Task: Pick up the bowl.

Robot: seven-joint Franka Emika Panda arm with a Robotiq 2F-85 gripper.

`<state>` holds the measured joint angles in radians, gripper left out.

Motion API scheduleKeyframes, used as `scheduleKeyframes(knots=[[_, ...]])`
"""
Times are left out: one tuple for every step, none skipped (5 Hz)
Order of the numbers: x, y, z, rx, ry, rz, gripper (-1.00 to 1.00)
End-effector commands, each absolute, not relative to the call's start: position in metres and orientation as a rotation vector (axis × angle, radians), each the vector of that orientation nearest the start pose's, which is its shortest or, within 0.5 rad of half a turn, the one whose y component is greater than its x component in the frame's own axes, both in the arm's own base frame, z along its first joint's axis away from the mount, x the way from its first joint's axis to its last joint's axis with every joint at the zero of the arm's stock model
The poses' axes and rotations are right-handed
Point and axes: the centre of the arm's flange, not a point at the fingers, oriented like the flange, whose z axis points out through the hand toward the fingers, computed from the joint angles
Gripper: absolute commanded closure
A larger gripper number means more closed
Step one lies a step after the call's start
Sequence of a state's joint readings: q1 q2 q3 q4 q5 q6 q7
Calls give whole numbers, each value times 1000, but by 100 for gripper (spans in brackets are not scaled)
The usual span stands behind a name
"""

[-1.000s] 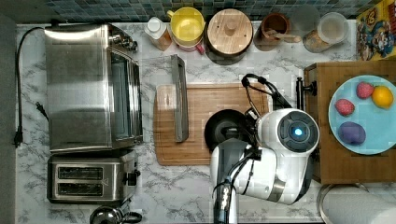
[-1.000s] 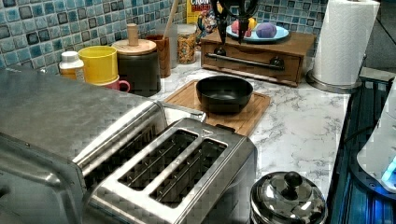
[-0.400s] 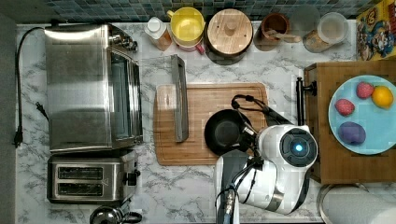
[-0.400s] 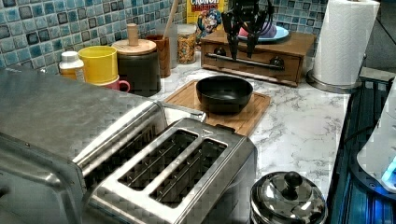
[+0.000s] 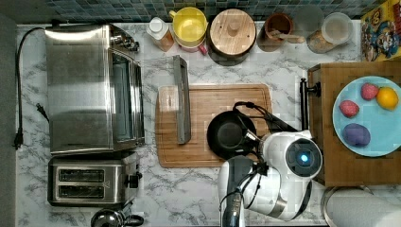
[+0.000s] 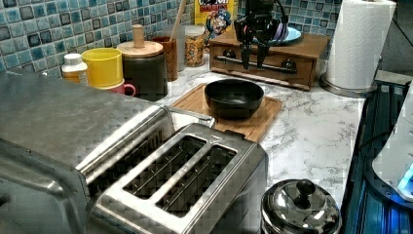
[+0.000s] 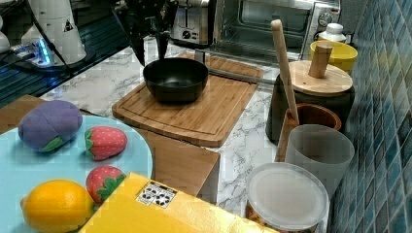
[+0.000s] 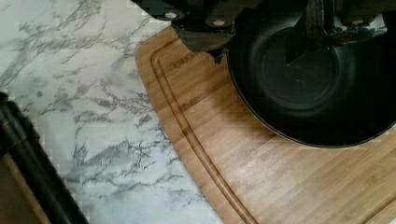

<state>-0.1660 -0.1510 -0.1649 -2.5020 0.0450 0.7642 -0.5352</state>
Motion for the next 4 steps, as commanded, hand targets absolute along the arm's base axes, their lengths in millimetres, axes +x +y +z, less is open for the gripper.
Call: scheduleKeyframes(knots=[[385, -148, 315, -2941, 827, -45, 0], [385, -139, 309, -2915, 778, -124, 0], [386, -135, 301, -2901, 752, -139, 0], [391, -130, 296, -2894, 748, -137, 0]])
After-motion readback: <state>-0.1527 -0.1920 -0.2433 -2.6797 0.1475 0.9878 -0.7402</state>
